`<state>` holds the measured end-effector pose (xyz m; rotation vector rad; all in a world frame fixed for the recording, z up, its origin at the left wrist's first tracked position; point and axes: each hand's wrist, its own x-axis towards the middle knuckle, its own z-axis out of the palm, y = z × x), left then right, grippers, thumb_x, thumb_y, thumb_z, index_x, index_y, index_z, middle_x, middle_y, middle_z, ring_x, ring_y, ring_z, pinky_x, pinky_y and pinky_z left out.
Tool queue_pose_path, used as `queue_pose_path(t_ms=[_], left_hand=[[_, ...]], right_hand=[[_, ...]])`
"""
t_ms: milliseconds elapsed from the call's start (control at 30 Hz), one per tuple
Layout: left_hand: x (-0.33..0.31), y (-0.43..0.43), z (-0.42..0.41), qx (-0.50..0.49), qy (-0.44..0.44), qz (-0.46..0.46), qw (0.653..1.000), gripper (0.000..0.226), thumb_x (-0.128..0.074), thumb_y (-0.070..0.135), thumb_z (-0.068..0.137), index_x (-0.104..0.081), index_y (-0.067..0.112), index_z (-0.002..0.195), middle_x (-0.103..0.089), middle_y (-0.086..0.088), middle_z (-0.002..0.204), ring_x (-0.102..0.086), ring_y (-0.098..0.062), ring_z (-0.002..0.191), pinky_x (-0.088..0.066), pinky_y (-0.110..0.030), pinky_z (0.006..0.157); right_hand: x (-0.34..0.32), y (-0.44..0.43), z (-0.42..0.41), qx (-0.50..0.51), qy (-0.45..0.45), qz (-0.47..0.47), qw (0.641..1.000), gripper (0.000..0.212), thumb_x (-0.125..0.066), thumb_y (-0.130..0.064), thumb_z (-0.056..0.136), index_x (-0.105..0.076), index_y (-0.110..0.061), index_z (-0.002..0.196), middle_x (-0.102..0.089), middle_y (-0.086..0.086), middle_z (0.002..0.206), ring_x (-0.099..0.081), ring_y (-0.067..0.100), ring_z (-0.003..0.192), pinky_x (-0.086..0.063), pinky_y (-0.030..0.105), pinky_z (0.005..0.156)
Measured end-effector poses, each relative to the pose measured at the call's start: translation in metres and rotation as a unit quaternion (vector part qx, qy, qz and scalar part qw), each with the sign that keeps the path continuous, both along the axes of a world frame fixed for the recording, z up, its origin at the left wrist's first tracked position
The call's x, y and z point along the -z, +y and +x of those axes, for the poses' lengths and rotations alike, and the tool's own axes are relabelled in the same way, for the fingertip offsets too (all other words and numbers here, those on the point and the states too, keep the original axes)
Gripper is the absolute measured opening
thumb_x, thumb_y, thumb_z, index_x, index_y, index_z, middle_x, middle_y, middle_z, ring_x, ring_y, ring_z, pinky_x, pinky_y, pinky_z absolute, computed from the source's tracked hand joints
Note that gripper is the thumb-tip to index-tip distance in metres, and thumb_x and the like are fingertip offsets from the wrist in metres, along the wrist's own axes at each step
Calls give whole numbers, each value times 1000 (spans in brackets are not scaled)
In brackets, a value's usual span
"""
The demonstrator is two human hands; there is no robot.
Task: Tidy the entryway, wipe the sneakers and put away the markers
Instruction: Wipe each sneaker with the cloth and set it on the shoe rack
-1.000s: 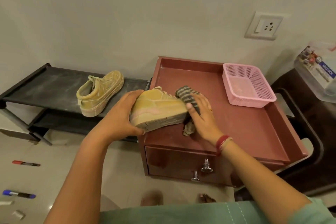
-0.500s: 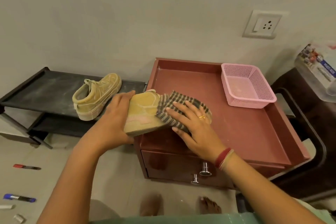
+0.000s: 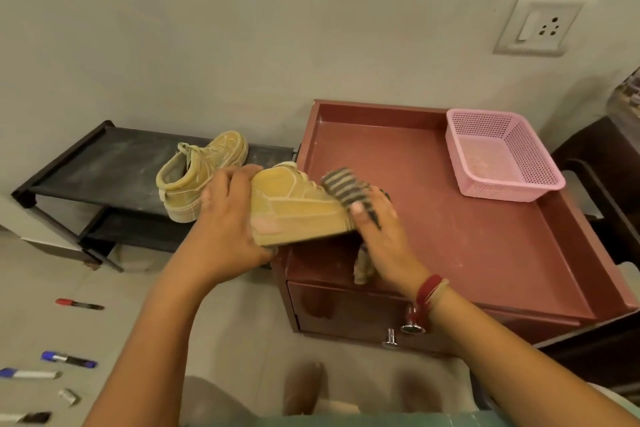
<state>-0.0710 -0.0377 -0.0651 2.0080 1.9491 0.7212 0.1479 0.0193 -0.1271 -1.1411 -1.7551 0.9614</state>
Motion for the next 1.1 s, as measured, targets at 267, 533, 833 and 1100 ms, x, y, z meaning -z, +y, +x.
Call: queue_pose_path(t_ms=[267,533,833,1100], left_hand=[[12,-14,-14,50,-74,59,994,89,-66,56,53,-20,46,128,-21,17,122,-30,-7,115,-36,-34,94],[10,-7,-14,68,-54,56,995,86,-64,56,51,-20,47,125,-20,20,117,-27,0,108,-32,-22,87],[15,-4,-15,79,-73,56,993,89,-70,49,55,-25,40,132,-25,15,124,-32,-2,116,-31,-11,88],[13,-8,-15,19,-93,15,995,99,-84,21,60,-23,33,137,-22,14,125,-30,-4,114,-33,-18,88]], right_hand=[[-19,31,33,78,282,-358,887,44,-45,-47,93,-65,-11,108,-71,9,102,-66,26,97,-50,44,91],[-47,-29,21,-74,-3,77,994,44,-35,-60,89,-48,-39,126,-60,-16,121,-52,7,118,-39,37,103],[-2,12,20,-19,-34,-19,999,36,-38,-58,90,-58,-34,109,-58,-4,115,-48,15,116,-34,31,99],[-23,36,40,104,202,-264,938,39,-46,-38,95,-63,-6,107,-69,15,101,-66,29,91,-52,47,86]])
